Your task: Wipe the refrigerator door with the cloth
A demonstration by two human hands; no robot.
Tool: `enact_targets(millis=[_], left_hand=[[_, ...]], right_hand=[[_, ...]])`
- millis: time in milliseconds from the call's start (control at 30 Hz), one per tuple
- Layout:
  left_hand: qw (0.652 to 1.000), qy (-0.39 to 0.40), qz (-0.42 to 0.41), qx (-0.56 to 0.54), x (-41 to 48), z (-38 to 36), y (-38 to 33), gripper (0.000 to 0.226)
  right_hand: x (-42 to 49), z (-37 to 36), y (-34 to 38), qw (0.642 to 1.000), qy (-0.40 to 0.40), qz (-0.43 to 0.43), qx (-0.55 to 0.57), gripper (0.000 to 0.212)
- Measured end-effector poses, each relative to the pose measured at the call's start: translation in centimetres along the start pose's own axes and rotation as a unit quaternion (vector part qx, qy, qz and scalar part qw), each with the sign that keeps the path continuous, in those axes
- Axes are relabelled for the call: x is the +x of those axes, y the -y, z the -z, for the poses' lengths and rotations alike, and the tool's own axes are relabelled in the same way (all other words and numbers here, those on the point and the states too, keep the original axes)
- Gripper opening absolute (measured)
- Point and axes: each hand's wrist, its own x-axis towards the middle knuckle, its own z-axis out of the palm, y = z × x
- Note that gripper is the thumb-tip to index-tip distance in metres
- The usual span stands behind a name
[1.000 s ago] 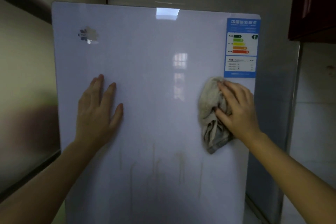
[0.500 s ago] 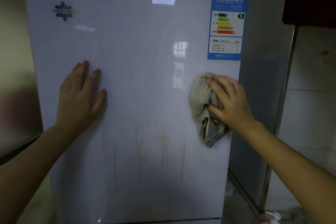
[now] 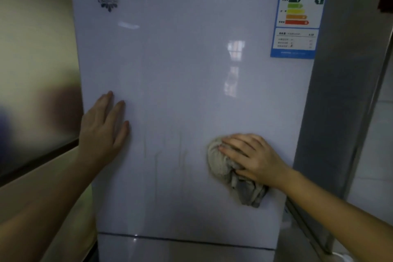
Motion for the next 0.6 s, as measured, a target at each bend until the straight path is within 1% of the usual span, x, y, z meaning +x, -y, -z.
enact_targets(millis=[67, 200, 233, 267, 333, 400, 467, 533, 600], left_hand=[[1.0, -0.009, -0.016, 0.009, -0.9, 0.1, 0.6, 0.05], [0.999, -0.027, -0.026, 0.018, -1.5, -0.1, 2.1, 0.047], [0.999, -0.027, -0.026, 0.017, -1.6, -0.2, 2.4, 0.047], [0.999, -0.027, -0.025, 0.014, -1.7, -0.4, 2.6, 0.048], [0.999, -0.029, -0.023, 0.007, -1.9, -1.0, 2.7, 0.05], [0.999, -0.028, -0.021, -0.005, -2.2, -1.4, 2.8, 0.052], [0.999, -0.025, -0.02, -0.011, -2.4, -1.7, 2.9, 0.054], [1.0, -0.021, -0.015, -0.015, -2.6, -1.9, 3.0, 0.055], [1.0, -0.02, -0.013, -0.019, -2.6, -2.0, 3.3, 0.056]], right_hand=[[2.2, 0.7, -1.6, 0.999, -0.023, -0.045, -0.014, 0.064], [7.3, 1.8, -3.3, 0.979, -0.09, -0.185, -0.015, 0.068], [8.2, 1.7, -3.1, 0.974, -0.098, -0.204, -0.009, 0.068], [8.8, 1.3, -2.6, 0.974, -0.1, -0.204, -0.005, 0.068], [9.2, -0.1, -0.6, 0.985, -0.082, -0.154, -0.005, 0.065], [8.6, -1.9, 2.2, 0.997, -0.048, -0.065, 0.003, 0.054], [7.7, -2.9, 4.5, 1.0, -0.018, 0.009, 0.02, 0.043], [7.4, -3.1, 5.3, 0.999, -0.002, 0.043, 0.03, 0.04], [7.9, -2.9, 4.7, 0.998, -0.001, 0.059, 0.021, 0.04]])
